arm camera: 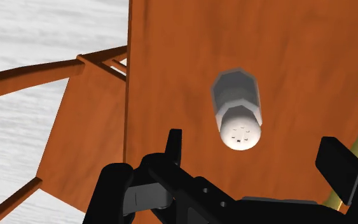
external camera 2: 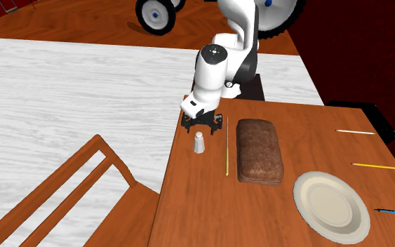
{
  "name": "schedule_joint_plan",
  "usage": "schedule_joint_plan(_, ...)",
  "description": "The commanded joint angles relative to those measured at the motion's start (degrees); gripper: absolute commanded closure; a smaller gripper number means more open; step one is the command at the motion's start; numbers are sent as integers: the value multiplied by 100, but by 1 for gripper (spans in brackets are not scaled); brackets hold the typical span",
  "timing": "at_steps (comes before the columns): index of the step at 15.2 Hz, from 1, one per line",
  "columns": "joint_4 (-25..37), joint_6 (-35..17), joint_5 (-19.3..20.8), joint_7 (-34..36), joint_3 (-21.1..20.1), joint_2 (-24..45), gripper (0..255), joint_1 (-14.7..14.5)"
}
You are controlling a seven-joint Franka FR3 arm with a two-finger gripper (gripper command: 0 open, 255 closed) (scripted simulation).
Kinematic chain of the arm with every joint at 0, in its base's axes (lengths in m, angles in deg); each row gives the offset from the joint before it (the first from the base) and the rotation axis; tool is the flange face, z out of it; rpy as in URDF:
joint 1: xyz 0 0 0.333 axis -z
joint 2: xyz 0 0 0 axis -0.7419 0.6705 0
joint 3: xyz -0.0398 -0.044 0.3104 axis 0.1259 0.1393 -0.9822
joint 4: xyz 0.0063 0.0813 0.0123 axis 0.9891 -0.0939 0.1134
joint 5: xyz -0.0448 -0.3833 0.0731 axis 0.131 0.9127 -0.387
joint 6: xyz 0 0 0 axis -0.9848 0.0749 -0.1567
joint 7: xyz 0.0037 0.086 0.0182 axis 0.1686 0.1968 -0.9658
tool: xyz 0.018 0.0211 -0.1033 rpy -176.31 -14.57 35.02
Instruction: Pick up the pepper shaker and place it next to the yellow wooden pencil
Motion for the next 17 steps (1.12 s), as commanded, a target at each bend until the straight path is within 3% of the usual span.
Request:
schedule_joint_plan(1, -64, -154, 3, -2, 6, 86, 0, 8)
schedule_joint_plan(4, -183, -409, 4, -3, 15, 221, 0, 22)
schedule_joint_plan(12, -183, -408, 4, -3, 15, 220, 0, 22)
schedule_joint_plan(13, -183, -408, 4, -3, 15, 220, 255, 22)
schedule_joint_plan(17, -184, -409, 4, -3, 16, 220, 255, 23)
